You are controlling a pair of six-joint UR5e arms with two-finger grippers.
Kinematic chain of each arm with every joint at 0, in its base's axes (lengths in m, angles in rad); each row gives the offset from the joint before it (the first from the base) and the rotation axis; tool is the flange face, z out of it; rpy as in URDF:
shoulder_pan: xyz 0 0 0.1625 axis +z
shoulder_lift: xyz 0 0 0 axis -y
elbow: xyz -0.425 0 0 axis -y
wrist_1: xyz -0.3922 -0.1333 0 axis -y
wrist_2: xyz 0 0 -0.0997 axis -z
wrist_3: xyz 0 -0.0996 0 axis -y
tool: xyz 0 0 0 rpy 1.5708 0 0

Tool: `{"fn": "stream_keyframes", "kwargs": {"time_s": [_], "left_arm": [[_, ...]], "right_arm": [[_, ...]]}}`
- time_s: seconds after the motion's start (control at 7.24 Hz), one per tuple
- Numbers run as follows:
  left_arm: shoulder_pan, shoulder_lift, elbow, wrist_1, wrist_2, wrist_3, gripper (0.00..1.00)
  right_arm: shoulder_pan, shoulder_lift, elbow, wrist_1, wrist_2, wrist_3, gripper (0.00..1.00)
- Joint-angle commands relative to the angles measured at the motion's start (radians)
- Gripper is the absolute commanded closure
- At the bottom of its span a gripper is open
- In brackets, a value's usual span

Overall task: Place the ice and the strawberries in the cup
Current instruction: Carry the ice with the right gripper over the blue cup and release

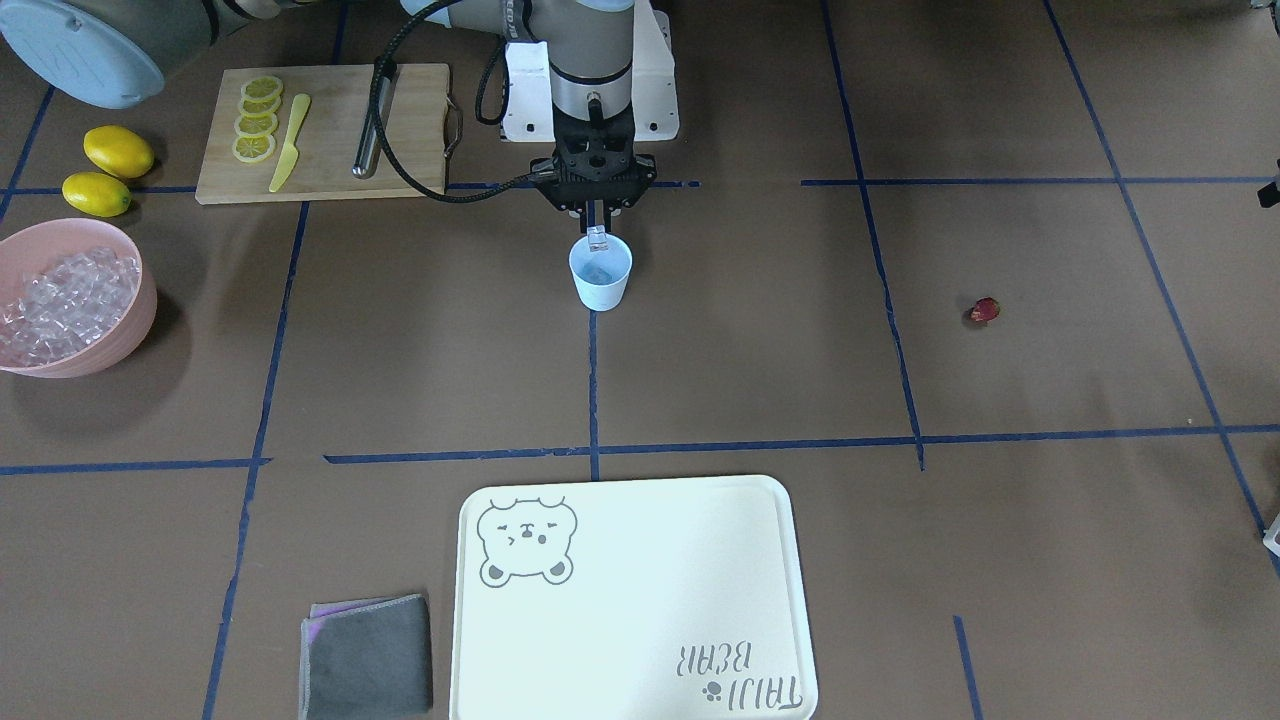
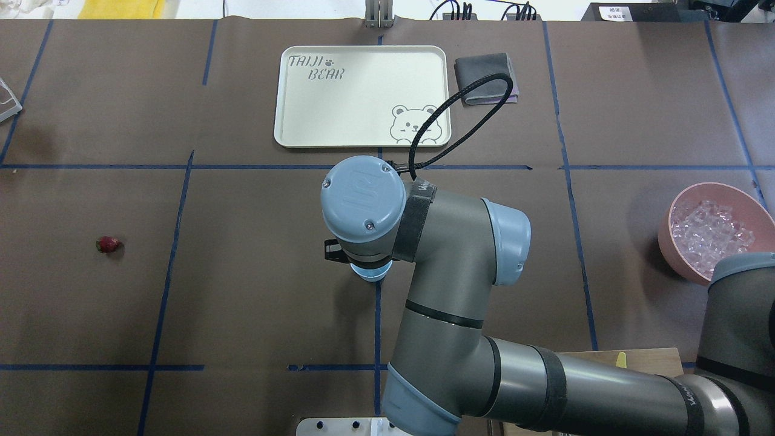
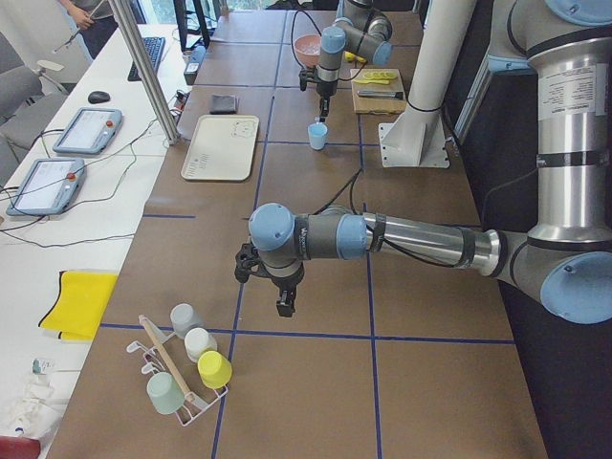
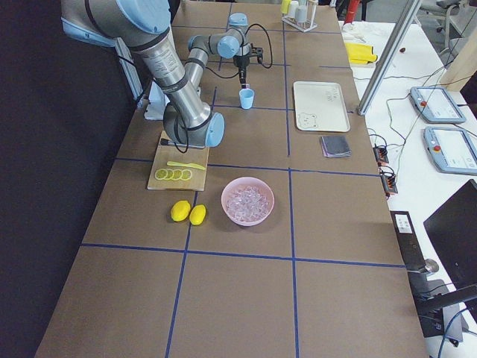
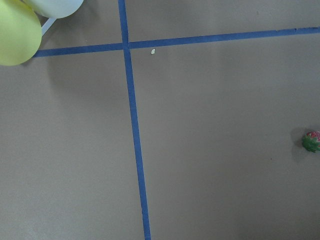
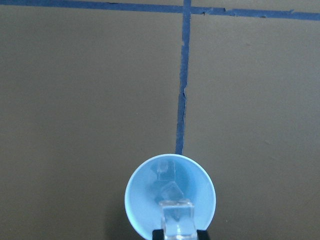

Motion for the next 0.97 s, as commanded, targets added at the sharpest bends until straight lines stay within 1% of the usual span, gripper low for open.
{"fn": "stream_keyframes", "kwargs": {"time_s": [0.0, 0.41, 0.55, 0.69, 0.83], "left_arm": [[0.003, 0.0, 0.0, 0.0, 0.0, 0.0, 0.0], [0.003, 0.0, 0.002, 0.0, 0.0, 0.0, 0.0], [0.003, 0.0, 0.003, 0.0, 0.002, 0.0, 0.0], [0.003, 0.0, -0.001, 0.0, 0.002, 0.005, 0.0], [0.003, 0.0, 0.0, 0.0, 0.002, 0.008, 0.0]], "right_arm": [[-0.007, 0.001, -0.003, 0.0, -0.005, 0.0, 0.01], [-0.004, 0.001, 0.008, -0.001, -0.004, -0.003, 0.01], [0.031, -0.001, 0.011, -0.001, 0.009, -0.017, 0.0], [0.091, -0.007, 0.011, -0.003, 0.053, -0.043, 0.0], [0.177, -0.025, 0.017, -0.003, 0.143, -0.126, 0.0]]}}
